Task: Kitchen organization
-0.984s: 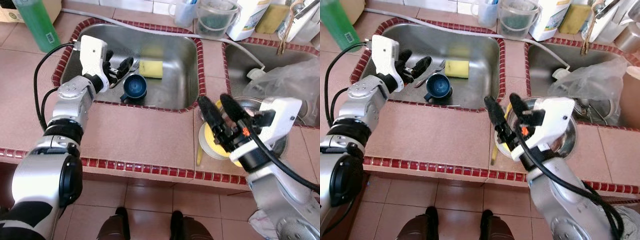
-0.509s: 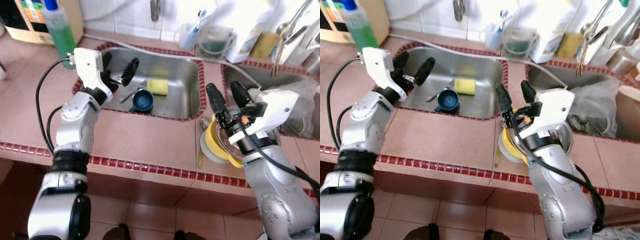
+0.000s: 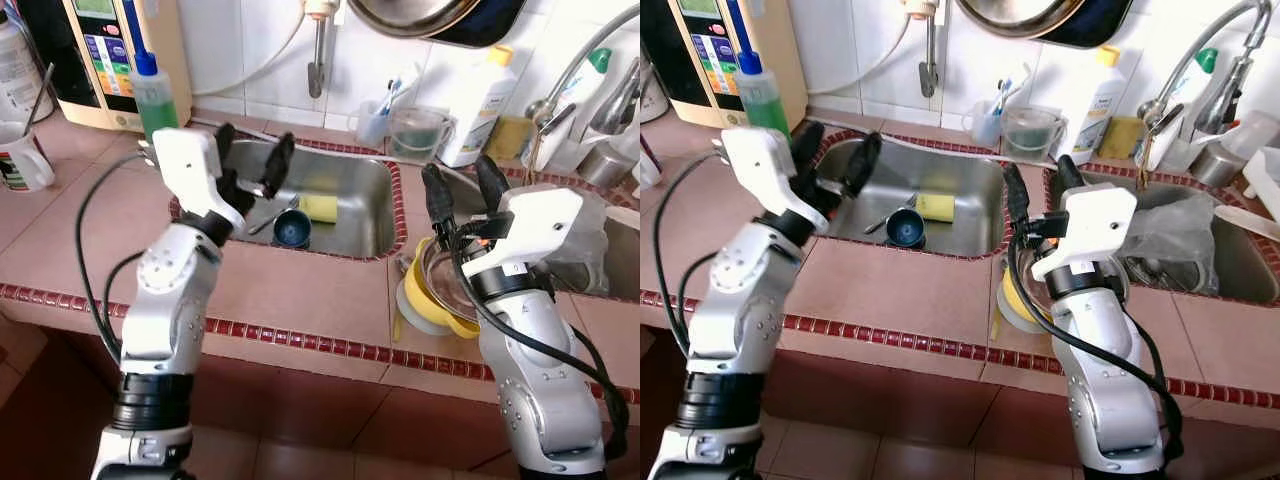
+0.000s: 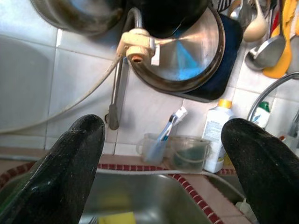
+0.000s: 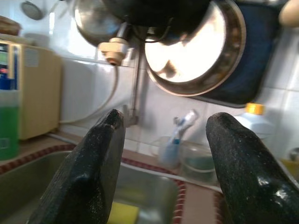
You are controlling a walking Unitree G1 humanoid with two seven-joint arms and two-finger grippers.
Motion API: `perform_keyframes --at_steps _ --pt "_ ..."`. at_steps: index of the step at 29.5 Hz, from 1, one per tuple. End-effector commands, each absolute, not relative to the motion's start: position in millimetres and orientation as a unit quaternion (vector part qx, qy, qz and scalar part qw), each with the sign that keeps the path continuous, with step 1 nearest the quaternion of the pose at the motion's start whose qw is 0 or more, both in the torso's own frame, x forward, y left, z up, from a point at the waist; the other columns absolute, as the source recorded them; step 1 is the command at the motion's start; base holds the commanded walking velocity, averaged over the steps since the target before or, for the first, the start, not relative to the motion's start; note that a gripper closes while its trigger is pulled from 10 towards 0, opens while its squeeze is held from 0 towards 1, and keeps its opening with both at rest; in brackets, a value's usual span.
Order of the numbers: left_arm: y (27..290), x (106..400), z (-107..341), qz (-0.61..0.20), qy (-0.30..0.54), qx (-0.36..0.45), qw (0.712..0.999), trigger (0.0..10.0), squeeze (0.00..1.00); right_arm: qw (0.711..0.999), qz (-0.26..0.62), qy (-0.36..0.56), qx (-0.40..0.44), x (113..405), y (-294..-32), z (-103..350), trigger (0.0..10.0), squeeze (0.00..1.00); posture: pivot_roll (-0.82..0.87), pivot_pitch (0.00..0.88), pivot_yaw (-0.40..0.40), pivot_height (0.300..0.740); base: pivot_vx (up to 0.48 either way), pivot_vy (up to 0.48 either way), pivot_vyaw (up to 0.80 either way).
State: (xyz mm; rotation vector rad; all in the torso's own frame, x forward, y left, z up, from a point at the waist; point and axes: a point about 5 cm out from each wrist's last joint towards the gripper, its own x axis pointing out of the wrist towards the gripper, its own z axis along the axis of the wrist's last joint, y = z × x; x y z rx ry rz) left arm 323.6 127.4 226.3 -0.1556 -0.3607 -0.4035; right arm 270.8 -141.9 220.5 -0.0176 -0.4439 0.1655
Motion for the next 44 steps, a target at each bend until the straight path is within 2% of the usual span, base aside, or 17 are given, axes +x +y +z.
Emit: perform_keyframes --at_steps 1,6,25,29,39,44 --pt "123.0 319.2 229.7 -0.202 -0.184 -0.071 0.959 10.0 0.00 0.973 0.072 -0.216 -0.020 271.5 -143.9 216.7 10.0 0.00 -0.04 0.000 -0.048 0.740 0.000 0.000 0.00" --pt "122.9 310.9 228.1 -0.199 -0.189 -0.068 0.959 10.0 0.00 0.973 0.070 -0.218 -0.034 273.3 -142.0 210.7 10.0 0.00 -0.04 0.000 -0.046 0.740 0.000 -0.064 0.00" --pt "121.5 310.6 230.0 -0.208 -0.182 -0.074 0.958 10.0 0.00 0.972 0.073 -0.219 -0.041 277.6 -142.3 204.5 10.0 0.00 -0.03 0.000 -0.054 0.740 0.000 -0.480 0.00" --pt "120.4 309.2 229.6 -0.218 -0.178 -0.094 0.955 10.0 0.00 0.972 0.072 -0.218 -0.041 277.7 -142.2 203.0 10.0 0.00 -0.03 0.000 -0.054 0.740 0.000 0.000 0.00" --pt "114.9 300.8 223.4 -0.265 -0.153 -0.054 0.950 10.0 0.00 0.979 0.058 -0.195 -0.029 272.4 -145.7 189.7 10.0 0.00 -0.03 0.000 -0.048 0.740 0.000 0.000 0.00" --pt "107.2 294.2 214.4 -0.316 -0.115 0.009 0.942 10.0 0.00 0.982 0.050 -0.181 -0.016 269.5 -147.2 183.7 10.0 0.00 -0.04 0.000 -0.037 0.740 0.000 0.000 0.00"
